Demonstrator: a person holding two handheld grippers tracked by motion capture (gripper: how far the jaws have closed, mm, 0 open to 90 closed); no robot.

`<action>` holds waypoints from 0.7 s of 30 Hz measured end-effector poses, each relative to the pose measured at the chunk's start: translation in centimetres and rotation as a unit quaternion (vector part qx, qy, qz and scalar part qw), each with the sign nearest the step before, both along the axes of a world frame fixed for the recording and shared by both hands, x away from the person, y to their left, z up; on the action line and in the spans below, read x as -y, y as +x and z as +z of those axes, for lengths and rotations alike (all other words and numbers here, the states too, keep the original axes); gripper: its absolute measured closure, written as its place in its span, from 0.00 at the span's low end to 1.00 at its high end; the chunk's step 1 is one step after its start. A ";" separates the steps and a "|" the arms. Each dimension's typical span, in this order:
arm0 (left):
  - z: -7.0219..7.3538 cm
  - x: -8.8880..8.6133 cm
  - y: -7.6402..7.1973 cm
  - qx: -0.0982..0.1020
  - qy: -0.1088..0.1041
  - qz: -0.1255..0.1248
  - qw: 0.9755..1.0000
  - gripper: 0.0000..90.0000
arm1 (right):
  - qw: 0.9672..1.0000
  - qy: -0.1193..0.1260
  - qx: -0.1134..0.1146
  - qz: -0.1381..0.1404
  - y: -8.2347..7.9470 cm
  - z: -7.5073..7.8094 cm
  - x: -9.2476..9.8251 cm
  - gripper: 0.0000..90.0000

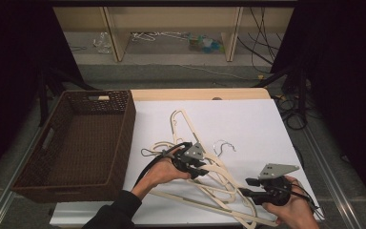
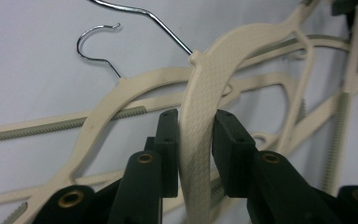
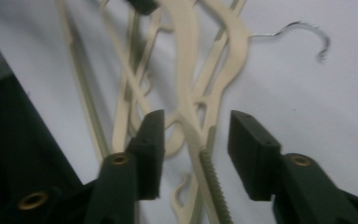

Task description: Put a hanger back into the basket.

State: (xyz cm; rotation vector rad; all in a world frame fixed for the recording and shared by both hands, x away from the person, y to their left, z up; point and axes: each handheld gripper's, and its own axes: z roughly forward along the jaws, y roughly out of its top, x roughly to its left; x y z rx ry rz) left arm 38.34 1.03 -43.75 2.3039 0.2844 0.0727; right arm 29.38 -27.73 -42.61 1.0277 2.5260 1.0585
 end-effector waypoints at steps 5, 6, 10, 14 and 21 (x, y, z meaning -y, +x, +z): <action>1.7 -1.5 -1.6 -0.021 -0.006 -0.008 1.000 0.83 | 0.998 0.055 0.010 -0.027 0.3 0.7 1.9 0.50; 2.0 -1.9 -1.9 -0.029 -0.006 -0.011 1.000 0.84 | 0.998 0.062 0.006 -0.033 0.3 1.0 2.2 0.48; 2.7 -3.2 -3.3 -0.058 -0.022 -0.007 0.998 0.87 | 0.995 0.081 0.026 -0.049 0.1 1.9 2.8 0.44; 3.0 -4.0 -4.2 -0.077 -0.042 -0.003 0.996 0.92 | 0.994 0.087 0.036 -0.054 0.0 2.3 3.1 0.45; 4.1 -5.8 -6.4 -0.063 -0.069 0.014 0.995 0.95 | 0.993 0.100 0.031 -0.063 0.2 2.2 3.6 0.44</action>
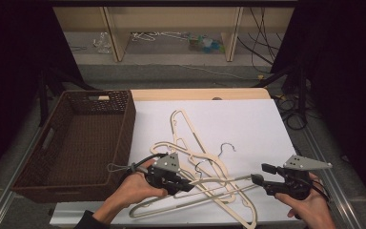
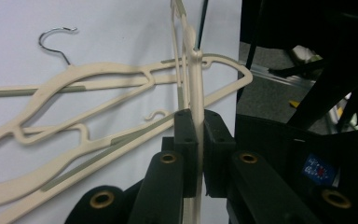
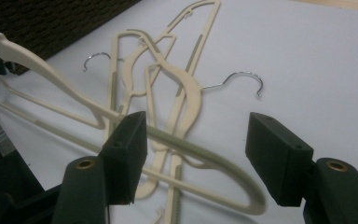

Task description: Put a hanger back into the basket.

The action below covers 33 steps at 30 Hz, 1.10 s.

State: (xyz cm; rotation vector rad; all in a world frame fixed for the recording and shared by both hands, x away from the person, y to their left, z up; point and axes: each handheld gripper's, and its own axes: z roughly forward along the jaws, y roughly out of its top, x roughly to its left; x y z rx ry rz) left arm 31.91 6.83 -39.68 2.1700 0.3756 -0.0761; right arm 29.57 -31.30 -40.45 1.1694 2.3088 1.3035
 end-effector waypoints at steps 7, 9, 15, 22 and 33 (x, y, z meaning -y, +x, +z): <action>1.3 -1.2 -1.0 0.007 -0.003 0.015 1.000 0.95 | 1.000 -0.011 0.002 -0.004 0.1 -0.2 0.2 0.43; 1.8 -1.6 -1.1 0.009 -0.008 0.024 1.000 0.95 | 1.000 -0.014 0.009 -0.005 0.1 -0.3 0.2 0.43; 3.1 -3.3 -0.7 0.003 -0.036 0.057 0.998 0.96 | 1.000 -0.007 0.012 -0.015 0.1 0.0 0.5 0.43; 5.3 -5.4 -0.7 0.005 -0.071 0.095 0.993 0.96 | 1.000 -0.010 0.011 -0.015 0.2 -0.6 0.4 0.41; 10.6 -12.0 -0.9 0.023 -0.173 0.166 0.971 0.95 | 1.000 -0.021 -0.013 0.006 0.3 -2.6 -1.4 0.33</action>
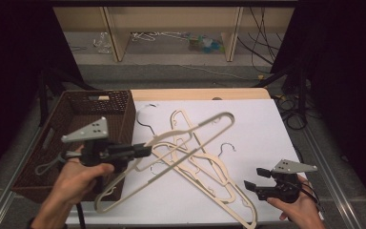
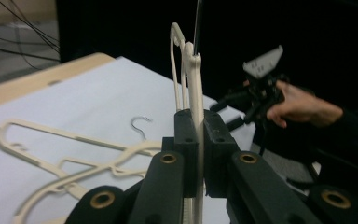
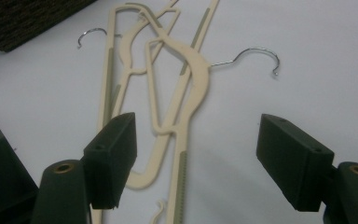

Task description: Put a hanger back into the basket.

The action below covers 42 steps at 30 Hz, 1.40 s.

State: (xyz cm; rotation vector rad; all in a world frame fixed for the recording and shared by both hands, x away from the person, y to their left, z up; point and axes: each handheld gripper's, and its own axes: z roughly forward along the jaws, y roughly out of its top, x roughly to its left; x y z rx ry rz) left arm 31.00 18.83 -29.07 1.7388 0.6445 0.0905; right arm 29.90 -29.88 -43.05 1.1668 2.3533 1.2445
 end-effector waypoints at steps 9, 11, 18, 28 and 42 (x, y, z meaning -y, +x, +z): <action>4.3 -7.0 0.8 0.045 0.048 0.090 0.994 0.95 | 1.000 -0.008 -0.005 0.011 0.0 -0.4 -0.3 0.33; 4.4 -8.8 1.5 0.042 0.058 0.118 0.990 0.95 | 1.000 -0.010 -0.003 0.013 0.1 -0.4 -0.3 0.33; 2.8 -13.9 4.2 0.027 0.097 0.194 0.976 0.95 | 1.000 -0.014 -0.006 0.017 0.1 -0.6 -0.5 0.33; -0.4 -17.9 7.2 0.015 0.146 0.232 0.962 0.95 | 1.000 -0.017 -0.011 0.018 0.1 -0.7 -0.7 0.33; -6.4 -19.3 9.3 -0.042 0.146 0.214 0.965 0.95 | 1.000 -0.017 -0.010 0.021 0.2 -0.9 -0.7 0.33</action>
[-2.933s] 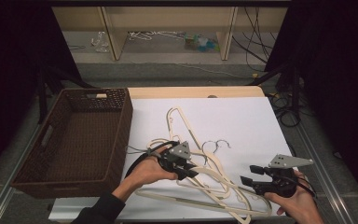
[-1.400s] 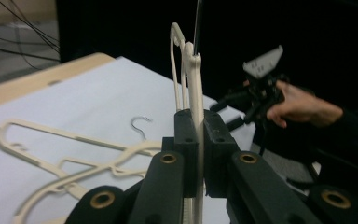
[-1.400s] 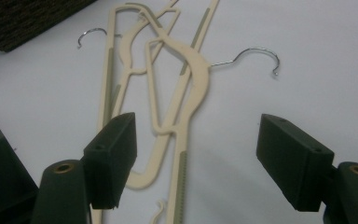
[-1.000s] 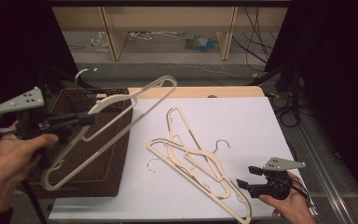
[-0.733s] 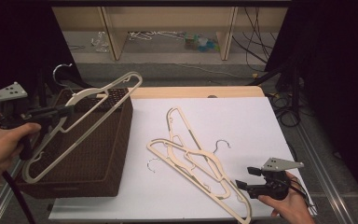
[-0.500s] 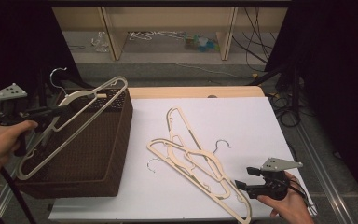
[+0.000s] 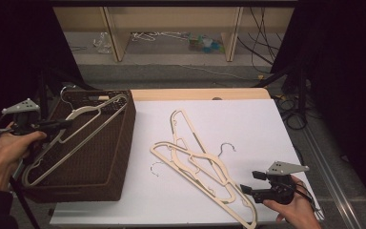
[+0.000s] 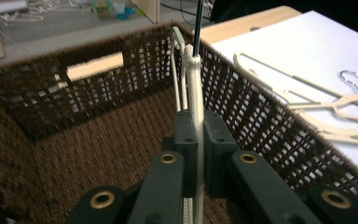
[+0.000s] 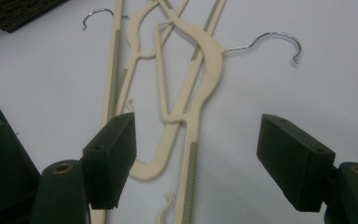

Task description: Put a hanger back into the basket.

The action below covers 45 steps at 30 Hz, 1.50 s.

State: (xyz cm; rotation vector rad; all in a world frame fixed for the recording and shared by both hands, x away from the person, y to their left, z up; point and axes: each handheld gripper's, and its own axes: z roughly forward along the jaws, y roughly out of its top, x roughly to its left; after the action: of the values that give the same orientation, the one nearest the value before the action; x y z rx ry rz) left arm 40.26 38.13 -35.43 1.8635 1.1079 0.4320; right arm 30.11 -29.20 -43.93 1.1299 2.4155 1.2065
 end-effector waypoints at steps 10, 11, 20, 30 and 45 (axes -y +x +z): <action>-4.0 0.5 1.0 -0.055 0.059 0.053 0.995 0.93 | 1.000 -0.009 -0.007 0.001 -0.1 -0.2 -0.2 0.33; -4.4 0.4 1.1 -0.055 0.066 0.068 0.994 0.92 | 1.000 -0.009 -0.005 0.004 0.0 -0.3 -0.2 0.33; -4.4 -1.1 0.9 -0.068 0.098 0.156 0.981 0.63 | 1.000 -0.014 -0.006 0.010 0.0 -0.5 -0.2 0.32; -2.5 1.2 -1.6 -0.031 0.083 0.132 0.987 0.46 | 1.000 -0.014 -0.009 0.009 -0.1 -0.7 -0.3 0.31; -1.1 15.6 -8.9 0.055 0.004 -0.047 0.997 0.25 | 1.000 -0.017 -0.010 0.011 -0.1 -0.8 -0.5 0.31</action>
State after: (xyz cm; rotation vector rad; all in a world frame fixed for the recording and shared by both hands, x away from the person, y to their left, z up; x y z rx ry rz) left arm 31.40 22.50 -36.53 1.8667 0.9435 0.4784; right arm 29.97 -28.75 -44.76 1.1138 2.4588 1.1629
